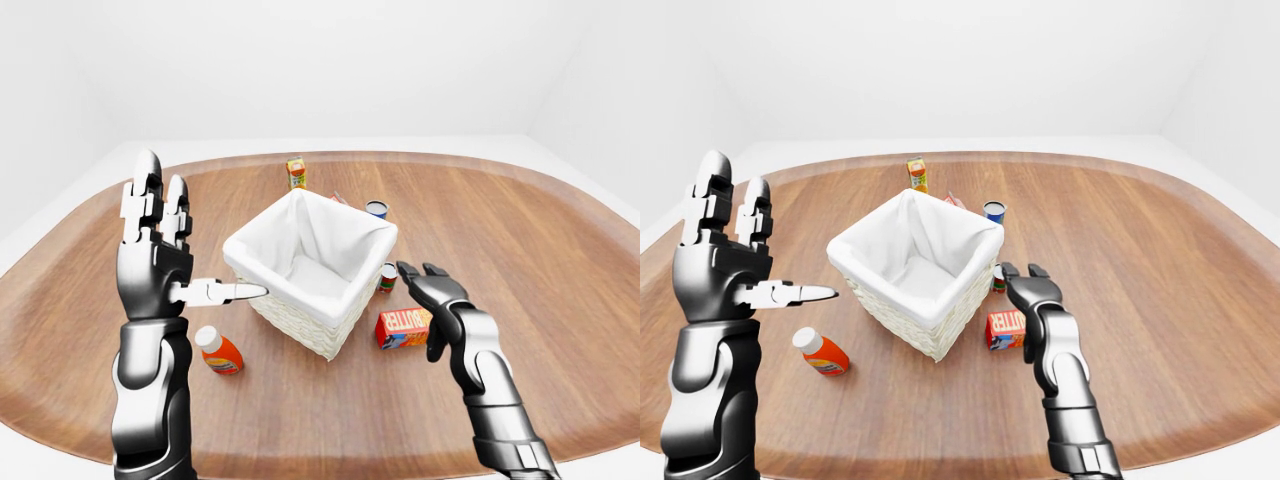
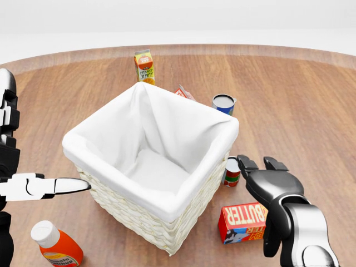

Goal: Pick up the butter and put it in the basket.

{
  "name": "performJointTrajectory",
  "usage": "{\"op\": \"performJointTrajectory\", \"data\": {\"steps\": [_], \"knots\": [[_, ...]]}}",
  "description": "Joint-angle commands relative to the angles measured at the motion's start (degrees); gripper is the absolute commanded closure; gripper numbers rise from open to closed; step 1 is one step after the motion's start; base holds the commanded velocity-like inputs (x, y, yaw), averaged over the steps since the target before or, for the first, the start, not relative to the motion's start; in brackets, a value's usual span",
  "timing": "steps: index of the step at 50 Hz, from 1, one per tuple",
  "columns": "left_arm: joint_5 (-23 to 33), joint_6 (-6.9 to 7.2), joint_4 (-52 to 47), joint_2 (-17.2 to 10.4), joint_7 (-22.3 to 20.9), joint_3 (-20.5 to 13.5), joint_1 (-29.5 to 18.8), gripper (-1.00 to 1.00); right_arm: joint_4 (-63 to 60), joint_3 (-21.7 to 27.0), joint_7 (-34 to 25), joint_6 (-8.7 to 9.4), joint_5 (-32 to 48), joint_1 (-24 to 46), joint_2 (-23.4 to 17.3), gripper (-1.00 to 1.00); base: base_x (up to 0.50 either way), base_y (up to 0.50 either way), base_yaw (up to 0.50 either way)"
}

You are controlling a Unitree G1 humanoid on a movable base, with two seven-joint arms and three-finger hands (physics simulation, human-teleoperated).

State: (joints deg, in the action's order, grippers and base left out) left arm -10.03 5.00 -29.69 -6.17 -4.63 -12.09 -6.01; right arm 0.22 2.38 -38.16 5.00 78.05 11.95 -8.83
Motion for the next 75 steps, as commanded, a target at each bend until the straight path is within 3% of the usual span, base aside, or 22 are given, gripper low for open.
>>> {"op": "performJointTrajectory", "data": {"steps": [1, 21, 38, 60, 62, 75], "knots": [[-0.2, 0.0, 0.6, -0.1, 0.0, -0.2, -0.1, -1.0, 14.0, -1.7, 4.6, 0.0, 1.7, 5.2, -0.4, -1.0, 0.0, 0.0, 0.0], [-0.4, 0.0, 1.2, -0.2, 0.0, -0.4, 0.1, -1.0, 36.8, -4.1, 15.4, 0.0, -4.0, 14.7, -1.7, -1.0, 0.0, 0.0, 0.0], [-0.8, 0.0, 1.4, -0.3, -0.1, -0.7, 0.2, -1.0, 61.3, -6.3, 29.1, 0.0, -13.1, 24.0, -2.1, -1.0, 0.0, 0.0, 0.0], [-1.6, 0.0, 2.1, -0.4, -0.2, -1.2, 0.5, -1.0, 73.1, -8.5, 36.0, 0.0, -16.3, 28.5, -1.0, -1.0, 0.0, 0.0, 0.0], [-1.6, 0.0, 2.0, -0.4, -0.2, -1.2, 0.6, -1.0, 73.6, -8.7, 36.8, 0.0, -16.1, 28.5, -1.0, 1.0, 0.0, 0.0, 0.0], [-2.0, 0.0, 1.5, -0.6, -0.2, -1.7, 0.7, -1.0, 71.6, -8.6, 36.0, 0.0, -16.3, 28.1, -1.3, 1.0, 0.0, 0.0, 0.0]]}}
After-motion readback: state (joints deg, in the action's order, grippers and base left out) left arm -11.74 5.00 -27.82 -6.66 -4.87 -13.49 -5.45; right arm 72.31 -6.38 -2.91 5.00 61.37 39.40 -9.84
